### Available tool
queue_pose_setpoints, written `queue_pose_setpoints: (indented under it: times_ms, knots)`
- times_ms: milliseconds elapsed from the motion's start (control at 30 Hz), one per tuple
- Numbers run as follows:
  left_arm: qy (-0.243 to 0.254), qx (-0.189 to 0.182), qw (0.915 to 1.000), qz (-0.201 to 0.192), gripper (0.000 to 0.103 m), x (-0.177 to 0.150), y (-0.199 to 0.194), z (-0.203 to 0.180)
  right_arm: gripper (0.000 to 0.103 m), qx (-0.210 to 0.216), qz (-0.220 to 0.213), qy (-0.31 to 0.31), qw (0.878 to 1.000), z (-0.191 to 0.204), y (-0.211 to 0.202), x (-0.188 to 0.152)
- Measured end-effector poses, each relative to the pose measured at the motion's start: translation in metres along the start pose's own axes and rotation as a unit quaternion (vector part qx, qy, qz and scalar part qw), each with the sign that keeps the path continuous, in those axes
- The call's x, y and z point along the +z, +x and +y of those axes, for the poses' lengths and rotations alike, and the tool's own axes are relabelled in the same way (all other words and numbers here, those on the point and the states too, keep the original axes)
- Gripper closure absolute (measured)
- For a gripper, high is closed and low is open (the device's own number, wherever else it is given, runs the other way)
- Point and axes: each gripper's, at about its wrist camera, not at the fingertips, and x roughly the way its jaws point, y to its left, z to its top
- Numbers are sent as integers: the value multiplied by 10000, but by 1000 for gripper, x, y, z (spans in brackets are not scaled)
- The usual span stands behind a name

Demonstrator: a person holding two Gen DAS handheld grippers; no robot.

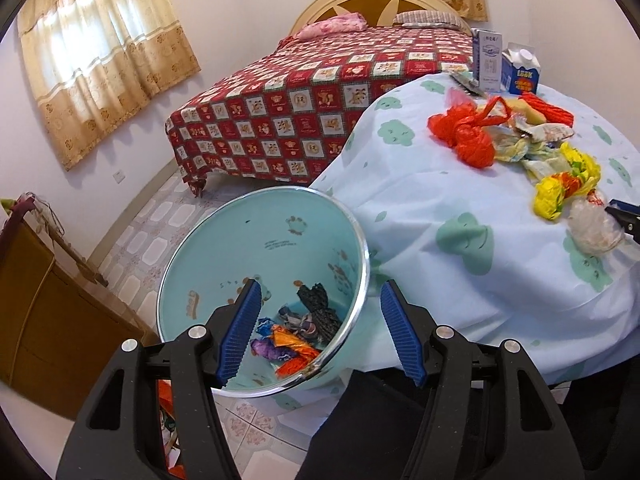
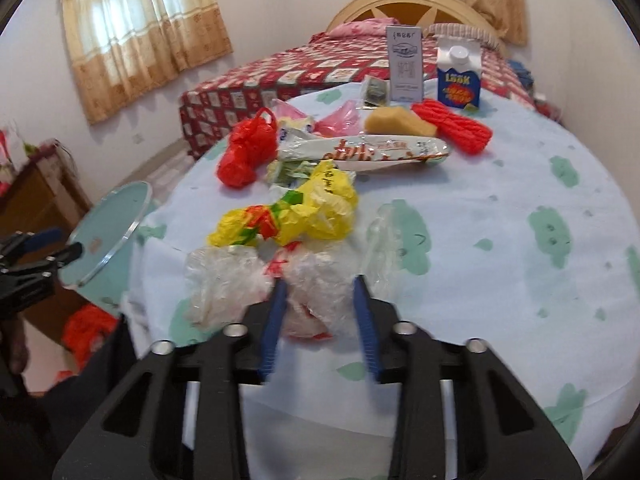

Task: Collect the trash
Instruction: 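Move both open tools back toward the table, then grasp the yellow-red flower wrapper with the left tool while the right tool grasps the clear plastic bag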

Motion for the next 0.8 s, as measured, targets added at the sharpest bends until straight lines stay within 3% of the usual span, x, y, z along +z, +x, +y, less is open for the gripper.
queue_pose_setpoints:
  times_ms: [67, 267, 400, 533, 800]
  knots:
    - [48, -32, 10000, -35, 41, 2, -2, -5, 89, 0, -90, -66, 9999, 4, -7, -2]
    - [112, -159, 9997, -132, 41, 14, -7, -21, 94, -73, -490, 50, 9988, 0, -35, 0]
    - [203, -300, 9990, -243, 41, 27, -11, -43, 94, -474, -865, 114, 9951, -19, -63, 5]
    - [316, -534, 9975, -339, 41, 40, -12, -77, 94, -1010, -957, 360, 9896, -52, -77, 3]
    - [590, -1070, 9919, -333, 41, 59, 2, -147, 94, -1259, -1014, 785, 9837, -100, -86, -11]
